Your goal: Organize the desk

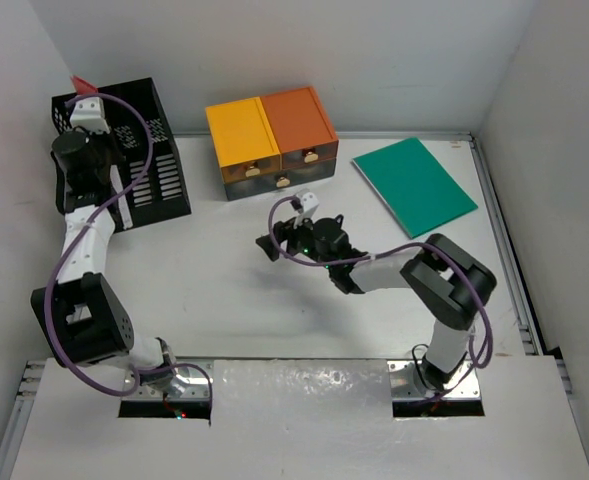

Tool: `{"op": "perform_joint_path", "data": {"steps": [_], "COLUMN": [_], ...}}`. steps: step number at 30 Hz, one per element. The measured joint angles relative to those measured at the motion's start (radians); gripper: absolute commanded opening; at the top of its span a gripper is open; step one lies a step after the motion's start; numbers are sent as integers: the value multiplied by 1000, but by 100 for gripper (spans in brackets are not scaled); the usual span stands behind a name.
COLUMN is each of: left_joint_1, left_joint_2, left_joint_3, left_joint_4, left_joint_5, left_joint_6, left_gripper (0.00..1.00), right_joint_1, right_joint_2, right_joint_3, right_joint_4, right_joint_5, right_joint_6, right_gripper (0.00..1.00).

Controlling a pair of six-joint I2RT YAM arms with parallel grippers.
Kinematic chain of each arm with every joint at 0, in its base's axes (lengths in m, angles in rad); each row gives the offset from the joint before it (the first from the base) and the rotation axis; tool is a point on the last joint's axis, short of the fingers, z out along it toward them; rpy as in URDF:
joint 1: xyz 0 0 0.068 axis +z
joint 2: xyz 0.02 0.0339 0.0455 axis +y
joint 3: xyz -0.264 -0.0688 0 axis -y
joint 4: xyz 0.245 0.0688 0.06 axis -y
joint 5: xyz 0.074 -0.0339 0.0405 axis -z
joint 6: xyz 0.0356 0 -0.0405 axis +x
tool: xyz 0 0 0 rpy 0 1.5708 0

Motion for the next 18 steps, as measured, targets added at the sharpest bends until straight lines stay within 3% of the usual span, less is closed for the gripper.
{"op": "perform_joint_path", "data": {"steps": [10,18], "left_joint_1": [-32,-84], "left_joint_2": [-5,-90], "left_joint_3": [-3,-43], "left_joint_4": [12,-32], "left_joint_5": [87,108], "left_joint_6": [-79,-117], "left_gripper": [0,0], "right_joint_1": [-30,-32], "right_joint_2": [-245,-287], "right_joint_3": [-99,-114], "right_joint_4": [-123,-184], "right_joint_5": [-19,-19], "right_joint_6": [-44,-71], "right_gripper": [78,79]}}
